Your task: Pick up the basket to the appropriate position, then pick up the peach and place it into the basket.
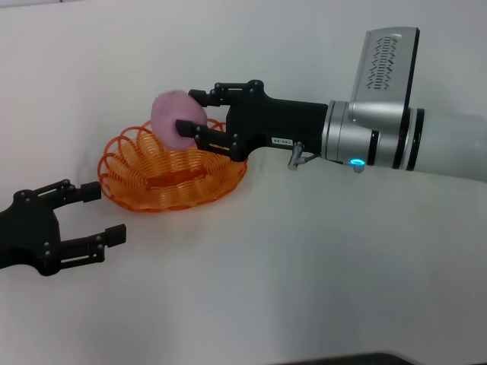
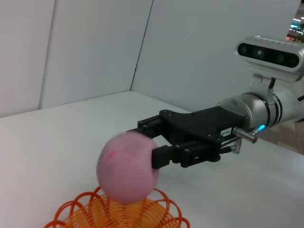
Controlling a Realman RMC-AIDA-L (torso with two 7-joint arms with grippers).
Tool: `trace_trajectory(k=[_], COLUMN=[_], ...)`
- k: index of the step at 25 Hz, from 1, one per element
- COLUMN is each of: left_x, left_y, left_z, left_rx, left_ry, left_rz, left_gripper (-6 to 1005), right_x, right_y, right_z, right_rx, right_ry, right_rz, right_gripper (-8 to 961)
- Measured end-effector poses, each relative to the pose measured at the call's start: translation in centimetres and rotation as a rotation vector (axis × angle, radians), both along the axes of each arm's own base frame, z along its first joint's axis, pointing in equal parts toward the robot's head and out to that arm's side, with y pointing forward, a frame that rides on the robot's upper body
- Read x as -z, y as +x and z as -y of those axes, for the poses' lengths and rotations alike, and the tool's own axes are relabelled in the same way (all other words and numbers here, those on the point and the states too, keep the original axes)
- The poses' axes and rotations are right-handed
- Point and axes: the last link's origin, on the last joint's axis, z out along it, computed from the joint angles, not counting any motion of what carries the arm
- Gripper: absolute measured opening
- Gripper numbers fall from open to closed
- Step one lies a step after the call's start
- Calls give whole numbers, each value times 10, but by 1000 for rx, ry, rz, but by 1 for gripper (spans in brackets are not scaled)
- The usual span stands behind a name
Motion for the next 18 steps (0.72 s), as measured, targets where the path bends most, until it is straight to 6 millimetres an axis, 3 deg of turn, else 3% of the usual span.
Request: trace_trajectory(k=[10,18], left_x=[0,-1], left_y=[0,0], left_z=[1,1], left_rx=[2,4], left_ry=[-2,-2], left_rz=[4,4], left_gripper=[833,834], right_x=[1,-17], right_y=[-2,-5], right_z=[0,-3], right_rx=[-4,-18], right_ry=[-8,-82], right_rz=[1,-33], right_gripper=[614,912])
